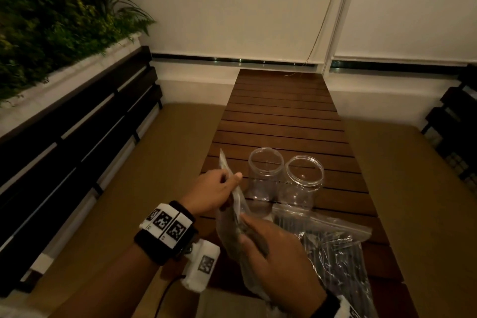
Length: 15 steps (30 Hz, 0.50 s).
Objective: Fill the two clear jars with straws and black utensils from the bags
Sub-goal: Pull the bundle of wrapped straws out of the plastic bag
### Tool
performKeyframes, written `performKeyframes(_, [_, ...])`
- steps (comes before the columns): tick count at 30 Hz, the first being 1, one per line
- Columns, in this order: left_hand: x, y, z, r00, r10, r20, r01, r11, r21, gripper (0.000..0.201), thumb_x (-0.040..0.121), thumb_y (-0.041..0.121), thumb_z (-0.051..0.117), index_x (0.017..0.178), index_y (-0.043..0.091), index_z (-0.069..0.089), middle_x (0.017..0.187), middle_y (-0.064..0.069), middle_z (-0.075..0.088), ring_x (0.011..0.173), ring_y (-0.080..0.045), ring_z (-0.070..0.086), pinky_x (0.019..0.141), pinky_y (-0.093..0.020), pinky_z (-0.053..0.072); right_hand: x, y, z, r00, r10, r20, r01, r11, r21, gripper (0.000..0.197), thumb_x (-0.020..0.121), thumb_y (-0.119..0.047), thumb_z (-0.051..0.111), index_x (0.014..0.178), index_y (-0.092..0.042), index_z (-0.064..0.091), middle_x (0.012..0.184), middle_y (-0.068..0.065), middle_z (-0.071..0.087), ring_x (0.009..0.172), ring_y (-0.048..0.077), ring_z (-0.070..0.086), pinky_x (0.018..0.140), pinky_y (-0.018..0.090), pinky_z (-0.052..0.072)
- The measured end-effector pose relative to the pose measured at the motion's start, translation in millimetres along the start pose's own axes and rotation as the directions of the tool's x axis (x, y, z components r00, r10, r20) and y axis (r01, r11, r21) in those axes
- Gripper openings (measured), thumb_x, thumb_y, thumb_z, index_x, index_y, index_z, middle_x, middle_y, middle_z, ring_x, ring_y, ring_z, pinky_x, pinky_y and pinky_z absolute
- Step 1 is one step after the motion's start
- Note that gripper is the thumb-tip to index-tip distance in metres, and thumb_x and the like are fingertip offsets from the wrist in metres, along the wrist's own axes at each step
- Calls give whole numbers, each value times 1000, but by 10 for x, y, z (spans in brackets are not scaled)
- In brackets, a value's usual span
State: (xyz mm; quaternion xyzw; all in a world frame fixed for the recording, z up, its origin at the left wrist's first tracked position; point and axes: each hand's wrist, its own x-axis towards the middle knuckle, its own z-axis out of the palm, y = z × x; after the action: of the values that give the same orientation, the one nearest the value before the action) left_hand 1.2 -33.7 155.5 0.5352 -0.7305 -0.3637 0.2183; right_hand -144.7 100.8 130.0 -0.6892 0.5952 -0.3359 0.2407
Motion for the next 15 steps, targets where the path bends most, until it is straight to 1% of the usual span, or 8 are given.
performKeyframes(2, [-9,-7,-22,998,-32,55,34,998,-52,34,100,31,45,72,12,50,64,-2,58,50,-7,57,57,-28,51,8,-47,-96,994,45,104,-54,995,85,61,87,-73,42,133,-38,59,121,-25,65,110,-10,59,92,13,46])
performKeyframes(3, [-28,-2,-36,996,-36,78,43,995,-95,31,100,26,45,74,12,52,66,-2,58,49,-5,56,55,-25,50,28,-61,-153,989,48,140,-71,984,163,59,91,-72,40,127,-33,64,118,-22,69,107,-7,61,89,14,49])
performKeyframes(5, [-81,8,-66,992,-31,124,52,984,-171,29,100,22,45,75,12,55,68,2,57,48,0,53,52,-18,46,100,-56,-248,983,52,178,-101,956,276,48,99,-57,39,114,-25,71,111,-13,73,101,-1,66,85,16,51])
performKeyframes(7, [-134,18,-80,987,-17,158,49,978,-203,26,100,22,48,78,12,58,68,4,57,51,0,52,50,-12,44,201,-24,-288,979,68,192,-115,962,247,31,101,-46,45,112,-31,71,105,-15,73,98,-6,65,81,12,51])
performKeyframes(9, [-155,28,-70,988,-9,155,43,975,-219,24,98,22,51,80,10,60,70,1,58,53,0,53,50,-10,44,329,-1,-267,978,98,187,-131,976,172,22,100,-44,52,111,-34,68,100,-19,70,94,-12,61,76,10,47])
performKeyframes(10, [-156,31,-60,989,-8,144,42,972,-232,24,98,22,52,78,10,59,69,1,58,53,0,53,51,-10,44,390,-1,-248,978,121,172,-148,977,155,20,98,-46,55,106,-34,68,95,-18,69,90,-11,61,72,11,46])
performKeyframes(13, [-135,23,-12,995,12,101,12,972,-234,25,95,25,57,73,13,58,64,2,58,53,-3,52,54,-16,44,516,-59,-210,974,169,147,-190,972,141,26,87,-58,65,92,-32,66,85,-11,70,77,-2,65,64,14,47])
performKeyframes(15, [-118,2,24,998,14,62,-1,978,-210,25,92,27,62,71,14,58,64,0,59,56,-7,53,56,-21,44,566,-88,-198,969,184,163,-199,977,82,27,83,-57,71,88,-30,65,80,-8,70,71,0,64,58,13,44])
